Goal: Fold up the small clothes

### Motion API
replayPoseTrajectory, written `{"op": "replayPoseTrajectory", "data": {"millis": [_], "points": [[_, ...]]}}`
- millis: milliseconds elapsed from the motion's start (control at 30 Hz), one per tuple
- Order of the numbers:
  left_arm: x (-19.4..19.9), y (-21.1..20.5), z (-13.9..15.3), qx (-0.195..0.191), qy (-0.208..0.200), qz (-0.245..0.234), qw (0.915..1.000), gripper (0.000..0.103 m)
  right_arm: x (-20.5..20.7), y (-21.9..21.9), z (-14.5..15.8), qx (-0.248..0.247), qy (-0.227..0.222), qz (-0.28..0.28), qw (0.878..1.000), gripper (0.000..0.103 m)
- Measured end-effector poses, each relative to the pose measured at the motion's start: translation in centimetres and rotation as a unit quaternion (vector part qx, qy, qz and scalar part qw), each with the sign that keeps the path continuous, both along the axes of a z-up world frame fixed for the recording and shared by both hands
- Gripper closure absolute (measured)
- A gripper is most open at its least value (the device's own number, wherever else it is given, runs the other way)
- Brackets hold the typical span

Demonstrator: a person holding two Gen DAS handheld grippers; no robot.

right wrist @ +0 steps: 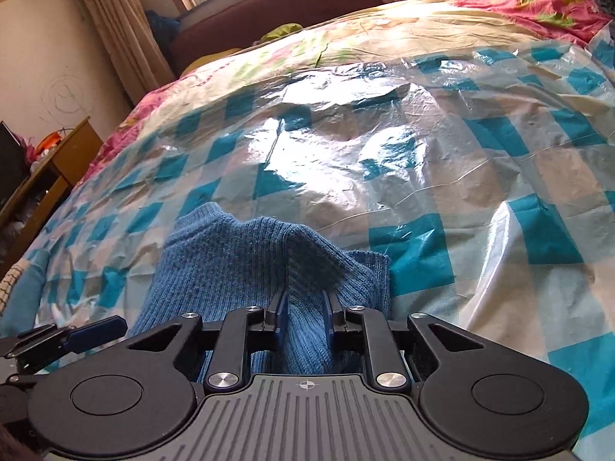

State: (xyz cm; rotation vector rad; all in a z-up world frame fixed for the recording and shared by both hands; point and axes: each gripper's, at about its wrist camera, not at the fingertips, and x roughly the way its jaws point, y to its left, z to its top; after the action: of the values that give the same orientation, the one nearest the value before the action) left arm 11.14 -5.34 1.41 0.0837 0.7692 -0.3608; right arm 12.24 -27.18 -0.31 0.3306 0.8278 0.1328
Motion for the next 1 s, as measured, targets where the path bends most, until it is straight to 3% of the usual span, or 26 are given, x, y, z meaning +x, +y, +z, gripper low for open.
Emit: {"op": "replayPoseTrajectory", "data": {"millis": [133, 200, 300, 500, 567, 1000], "points": [[-1.2, 0.2, 0.3, 0.006, 0.010, 0.005, 0.9999, 0.044, -4.2, 0.5, 1.8, 0.009, -0.015, 0.022, 1.000, 0.077], [-1.8, 0.2, 0.3, 0.010, 0.015, 0.007, 0.9998, 0.043, -5.5, 1.4, 1.6, -0.019, -0.009, 0.035, 0.999, 0.077], [-2.6, 0.1, 0.5, 0.014, 0.023, 0.007, 0.9996, 0.042, -6.1, 2.3, 1.0, -0.063, 0.000, 0.031, 0.998, 0.077], [-4.1, 0.5, 1.3, 0.010, 0.024, 0.016, 0.9995, 0.039, -7.7, 2.9, 3.3, -0.060, -0.016, 0.020, 0.998, 0.074], [-4.4, 0.6, 1.3, 0.009, 0.027, 0.018, 0.9994, 0.039, -8.2, 3.5, 3.0, -0.072, -0.006, 0.023, 0.997, 0.070], [-6.1, 0.9, 0.7, 0.012, 0.037, 0.020, 0.9990, 0.035, -10.1, 4.0, 1.6, -0.087, 0.027, 0.001, 0.996, 0.068]]}}
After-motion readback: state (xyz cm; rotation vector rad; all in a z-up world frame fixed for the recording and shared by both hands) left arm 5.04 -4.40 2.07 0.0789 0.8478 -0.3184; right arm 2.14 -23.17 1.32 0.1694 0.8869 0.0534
